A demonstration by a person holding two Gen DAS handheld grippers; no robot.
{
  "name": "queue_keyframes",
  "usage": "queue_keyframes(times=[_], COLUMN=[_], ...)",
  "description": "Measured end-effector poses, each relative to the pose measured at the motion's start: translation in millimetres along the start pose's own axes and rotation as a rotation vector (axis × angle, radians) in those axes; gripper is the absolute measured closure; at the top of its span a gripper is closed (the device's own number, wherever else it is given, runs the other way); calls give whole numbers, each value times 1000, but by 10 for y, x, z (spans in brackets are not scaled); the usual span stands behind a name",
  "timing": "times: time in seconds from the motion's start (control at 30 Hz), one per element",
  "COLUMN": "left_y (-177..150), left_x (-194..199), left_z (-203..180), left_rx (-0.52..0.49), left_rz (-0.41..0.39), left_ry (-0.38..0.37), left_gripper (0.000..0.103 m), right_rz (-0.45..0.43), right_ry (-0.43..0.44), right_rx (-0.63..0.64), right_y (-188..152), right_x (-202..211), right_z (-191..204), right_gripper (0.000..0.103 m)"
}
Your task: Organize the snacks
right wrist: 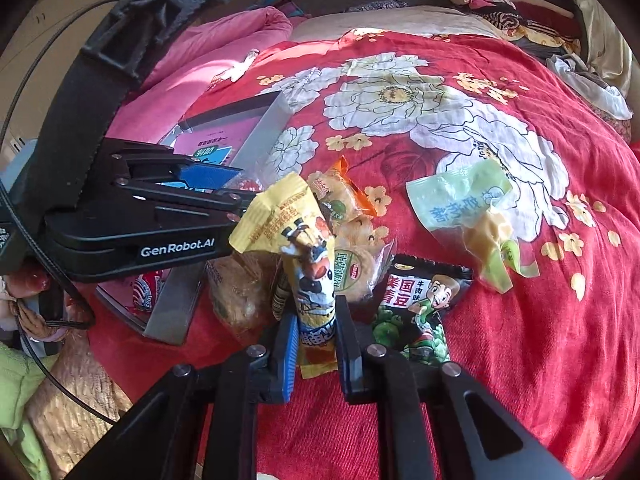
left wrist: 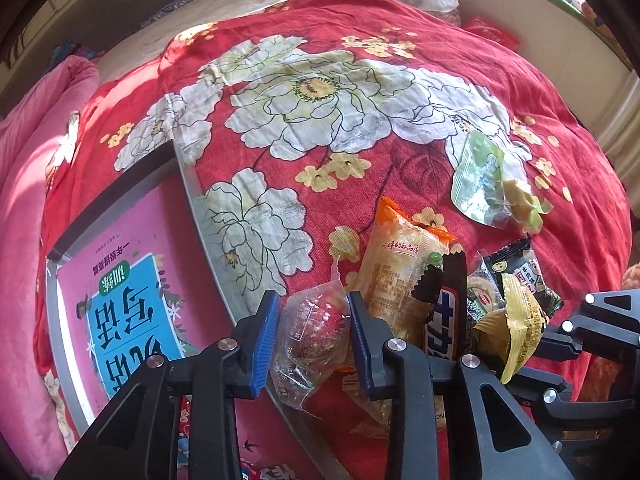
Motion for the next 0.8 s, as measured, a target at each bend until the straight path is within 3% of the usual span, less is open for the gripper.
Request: queue_keyframes(times=[0.23, 0.8], left_y=[-59, -227], left_x=[88, 551], left_z=[116, 278], left_rx=[123, 252], left_rz=[-52, -154], left_ry=[-55, -184], left_gripper=[70, 70], right_rz=[-23, -109], right_ry=[24, 79], right_rx=[-7, -79], right_y=[32, 122], right_x=[53, 256], right_z=[-2, -104], right_gripper=[88, 88])
Point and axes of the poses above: each gripper's, at about its wrist camera, not at the fingertips, and x roughly against the way its jaws point, z to its left, y to its top, the point moved 5 cm from there along -x, roughly the way its jaws point, and after that the axes turned 1 degree about x, right-handed, at the moved point
